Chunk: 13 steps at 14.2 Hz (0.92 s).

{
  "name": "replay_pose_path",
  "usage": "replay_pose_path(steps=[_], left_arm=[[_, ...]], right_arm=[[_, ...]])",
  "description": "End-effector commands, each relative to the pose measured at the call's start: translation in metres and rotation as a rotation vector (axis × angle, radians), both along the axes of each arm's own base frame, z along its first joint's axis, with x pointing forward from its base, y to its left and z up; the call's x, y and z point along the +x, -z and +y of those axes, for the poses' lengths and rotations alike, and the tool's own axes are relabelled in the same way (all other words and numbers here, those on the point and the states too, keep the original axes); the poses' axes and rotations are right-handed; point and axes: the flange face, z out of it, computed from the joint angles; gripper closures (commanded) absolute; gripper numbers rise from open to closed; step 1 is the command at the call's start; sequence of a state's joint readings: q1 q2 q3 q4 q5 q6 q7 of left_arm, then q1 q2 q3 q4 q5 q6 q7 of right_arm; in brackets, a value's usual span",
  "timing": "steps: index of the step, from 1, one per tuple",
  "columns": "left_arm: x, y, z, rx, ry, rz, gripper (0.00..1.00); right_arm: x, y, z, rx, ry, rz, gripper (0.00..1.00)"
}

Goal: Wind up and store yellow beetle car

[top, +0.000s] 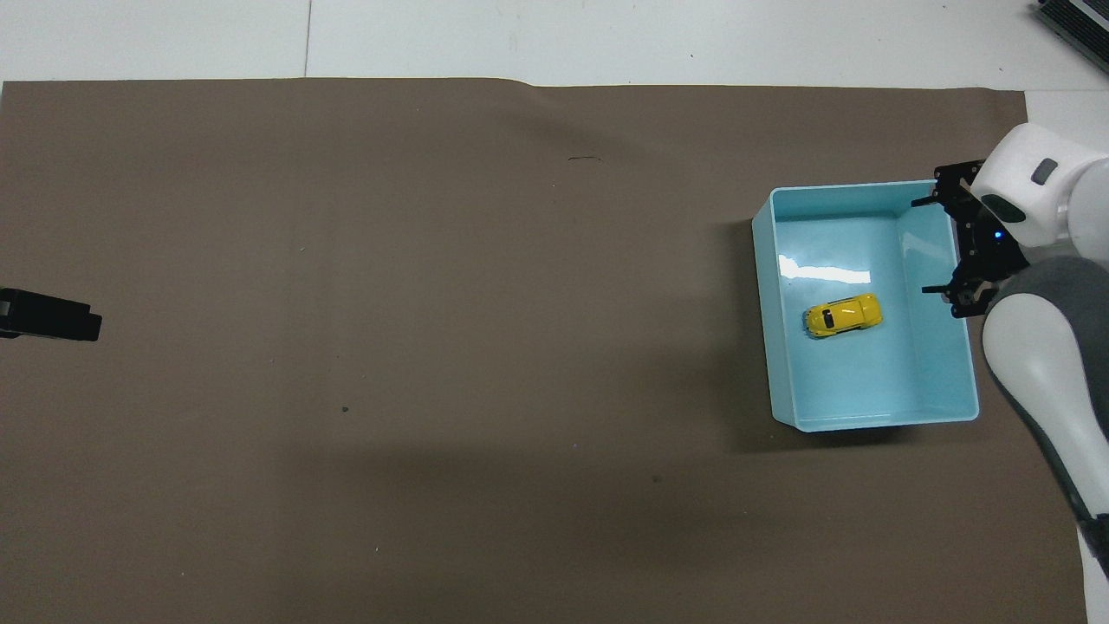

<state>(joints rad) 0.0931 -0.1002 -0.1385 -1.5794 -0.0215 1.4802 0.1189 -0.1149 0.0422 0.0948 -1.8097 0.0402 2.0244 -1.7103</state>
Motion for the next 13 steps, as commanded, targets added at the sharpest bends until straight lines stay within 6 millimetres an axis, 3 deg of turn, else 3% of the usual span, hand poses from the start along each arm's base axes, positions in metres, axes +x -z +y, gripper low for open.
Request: replay_pose_path(steps=[1, 5, 9, 13], left_arm=[[-0.003, -0.001, 0.002, 0.011, -0.006, -0.011, 0.00], [-0.003, -0.001, 0.002, 0.011, -0.006, -0.011, 0.00], [-0.003, -0.001, 0.002, 0.011, -0.006, -0.011, 0.00], [-0.003, -0.001, 0.002, 0.011, -0.006, -0.011, 0.00]], right_arm=[[-0.008, -0.025, -0.003, 0.020, 0.076, -0.029, 0.00], [-0.019, -0.040, -0.030, 0.025, 0.129, -0.034, 0.00], [-0.026, -0.055, -0.031, 0.035, 0.163, -0.045, 0.00], [-0.035, -0.054, -0.033, 0.081, 0.437, 0.046, 0.00]])
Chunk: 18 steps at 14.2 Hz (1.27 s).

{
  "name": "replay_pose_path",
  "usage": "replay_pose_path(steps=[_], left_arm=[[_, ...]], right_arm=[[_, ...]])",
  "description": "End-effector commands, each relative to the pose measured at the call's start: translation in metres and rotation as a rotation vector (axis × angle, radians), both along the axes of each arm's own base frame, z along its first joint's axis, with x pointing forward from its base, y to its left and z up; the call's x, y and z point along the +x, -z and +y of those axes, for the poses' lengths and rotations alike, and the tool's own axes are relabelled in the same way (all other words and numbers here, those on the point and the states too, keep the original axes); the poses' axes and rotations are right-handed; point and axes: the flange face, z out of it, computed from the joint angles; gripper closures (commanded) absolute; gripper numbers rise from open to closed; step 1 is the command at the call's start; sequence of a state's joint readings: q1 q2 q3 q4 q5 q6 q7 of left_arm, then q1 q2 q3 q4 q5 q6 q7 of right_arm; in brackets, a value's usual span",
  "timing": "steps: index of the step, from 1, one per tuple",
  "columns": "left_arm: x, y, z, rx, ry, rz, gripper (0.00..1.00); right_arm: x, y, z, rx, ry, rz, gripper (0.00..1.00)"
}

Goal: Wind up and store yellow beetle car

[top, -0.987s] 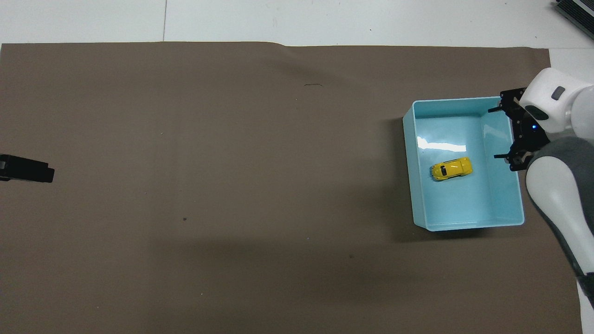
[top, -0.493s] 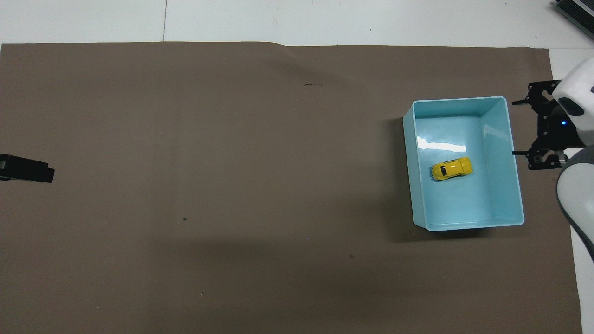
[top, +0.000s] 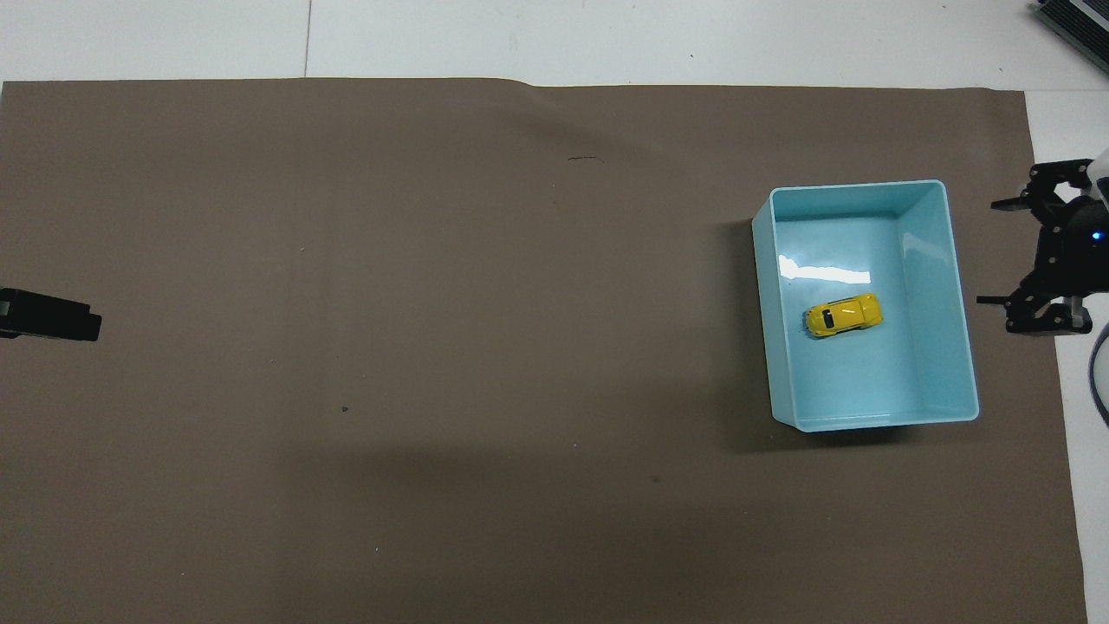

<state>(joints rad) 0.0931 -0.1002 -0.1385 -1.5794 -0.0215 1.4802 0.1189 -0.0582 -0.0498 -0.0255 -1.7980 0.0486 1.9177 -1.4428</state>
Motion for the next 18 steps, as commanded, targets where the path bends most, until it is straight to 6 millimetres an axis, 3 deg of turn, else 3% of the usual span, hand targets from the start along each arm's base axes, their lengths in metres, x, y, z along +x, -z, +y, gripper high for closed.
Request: replay_pose_path(steps=[1, 13, 16, 18], left_arm=[[-0.003, -0.001, 0.002, 0.012, -0.004, -0.012, 0.00], [-0.003, -0.001, 0.002, 0.011, -0.006, -0.011, 0.00], [-0.003, -0.001, 0.002, 0.011, -0.006, -0.011, 0.00], [-0.003, -0.001, 0.002, 0.011, -0.006, -0.011, 0.00]], right_arm=[[-0.005, -0.020, 0.001, 0.040, 0.151, 0.026, 0.00], [-0.017, -0.033, 0.018, 0.110, 0.670, 0.126, 0.00], [-0.018, -0.046, 0.019, 0.126, 0.812, 0.133, 0.00], [-0.019, -0.056, 0.031, 0.137, 0.886, 0.133, 0.00]])
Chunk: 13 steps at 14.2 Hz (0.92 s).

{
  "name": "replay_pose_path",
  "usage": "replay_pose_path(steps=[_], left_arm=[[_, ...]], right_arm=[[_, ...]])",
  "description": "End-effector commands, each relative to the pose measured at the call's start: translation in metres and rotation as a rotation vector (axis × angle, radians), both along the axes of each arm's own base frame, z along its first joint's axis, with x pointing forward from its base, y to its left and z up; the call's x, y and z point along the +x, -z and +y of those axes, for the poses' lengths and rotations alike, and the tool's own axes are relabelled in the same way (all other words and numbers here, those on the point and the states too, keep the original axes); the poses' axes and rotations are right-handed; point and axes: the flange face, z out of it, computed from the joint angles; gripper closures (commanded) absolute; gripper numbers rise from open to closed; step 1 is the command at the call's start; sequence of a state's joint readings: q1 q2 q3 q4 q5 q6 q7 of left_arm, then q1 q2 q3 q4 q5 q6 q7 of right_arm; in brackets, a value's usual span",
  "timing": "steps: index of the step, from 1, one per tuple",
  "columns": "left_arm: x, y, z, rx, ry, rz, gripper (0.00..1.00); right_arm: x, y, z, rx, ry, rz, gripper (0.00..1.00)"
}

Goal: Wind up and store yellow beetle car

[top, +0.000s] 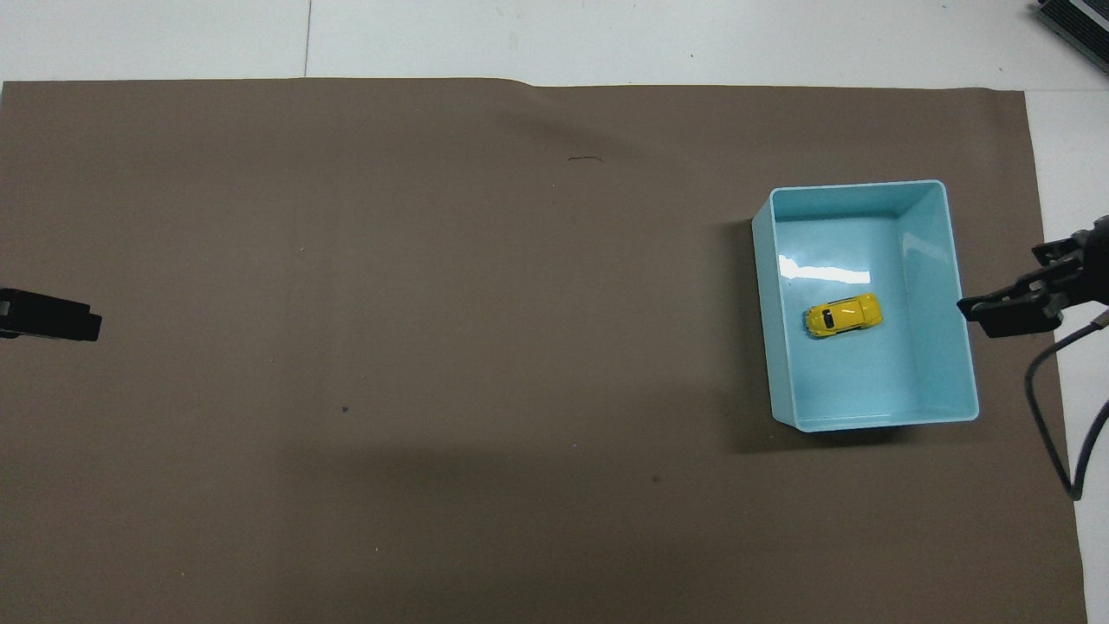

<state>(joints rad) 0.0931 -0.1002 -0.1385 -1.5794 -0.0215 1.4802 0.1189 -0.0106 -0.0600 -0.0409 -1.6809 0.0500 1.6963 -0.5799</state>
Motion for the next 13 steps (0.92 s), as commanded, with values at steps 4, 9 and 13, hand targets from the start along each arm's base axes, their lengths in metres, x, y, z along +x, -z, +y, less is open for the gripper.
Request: replay_pose_path(steps=[4, 9, 13], left_arm=[[-0.003, -0.001, 0.002, 0.011, -0.006, -0.011, 0.00], [-0.003, -0.001, 0.002, 0.011, -0.006, -0.011, 0.00], [-0.003, -0.001, 0.002, 0.012, -0.006, -0.012, 0.00]], right_arm=[[-0.006, -0.020, 0.030, 0.035, 0.325, 0.037, 0.00], [-0.004, -0.024, 0.024, 0.034, 0.389, 0.034, 0.00], [-0.006, -0.022, 0.021, 0.037, 0.460, 0.064, 0.00]])
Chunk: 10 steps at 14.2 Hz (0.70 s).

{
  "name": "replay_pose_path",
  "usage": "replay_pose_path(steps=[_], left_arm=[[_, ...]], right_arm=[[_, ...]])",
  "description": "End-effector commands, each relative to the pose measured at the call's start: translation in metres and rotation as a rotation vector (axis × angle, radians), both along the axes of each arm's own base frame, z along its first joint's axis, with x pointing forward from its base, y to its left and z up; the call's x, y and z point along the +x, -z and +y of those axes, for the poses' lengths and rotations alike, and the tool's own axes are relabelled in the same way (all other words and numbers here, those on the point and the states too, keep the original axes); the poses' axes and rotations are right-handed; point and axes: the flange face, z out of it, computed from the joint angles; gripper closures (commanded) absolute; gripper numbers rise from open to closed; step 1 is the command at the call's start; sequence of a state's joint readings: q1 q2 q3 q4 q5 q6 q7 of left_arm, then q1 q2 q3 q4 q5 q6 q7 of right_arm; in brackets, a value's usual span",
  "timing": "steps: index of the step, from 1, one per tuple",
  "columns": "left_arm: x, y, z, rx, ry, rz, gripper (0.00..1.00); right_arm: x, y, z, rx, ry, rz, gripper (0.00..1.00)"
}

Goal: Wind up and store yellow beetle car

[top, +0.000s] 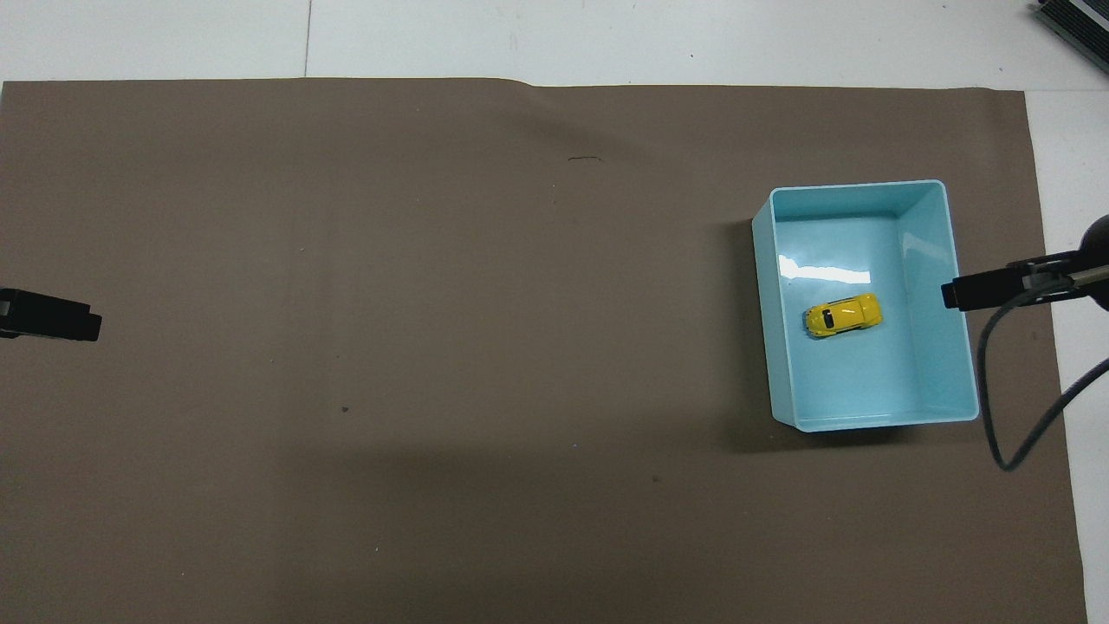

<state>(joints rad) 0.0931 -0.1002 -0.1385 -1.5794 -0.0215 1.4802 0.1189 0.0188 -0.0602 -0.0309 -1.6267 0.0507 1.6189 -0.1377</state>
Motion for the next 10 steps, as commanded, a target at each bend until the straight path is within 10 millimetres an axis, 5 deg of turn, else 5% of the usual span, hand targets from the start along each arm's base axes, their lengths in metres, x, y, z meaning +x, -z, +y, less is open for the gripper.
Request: replay_pose_path(steps=[1, 10], left_arm=[[-0.0032, -0.0011, 0.0020, 0.011, -0.006, -0.011, 0.00], [-0.0032, -0.0011, 0.0020, 0.011, -0.006, -0.011, 0.00]], right_arm=[[-0.0012, -0.0031, -0.0007, 0.012, 0.097, 0.025, 0.00], [-0.0014, -0.0111, -0.0065, -0.042, 0.131, 0.017, 0.00]])
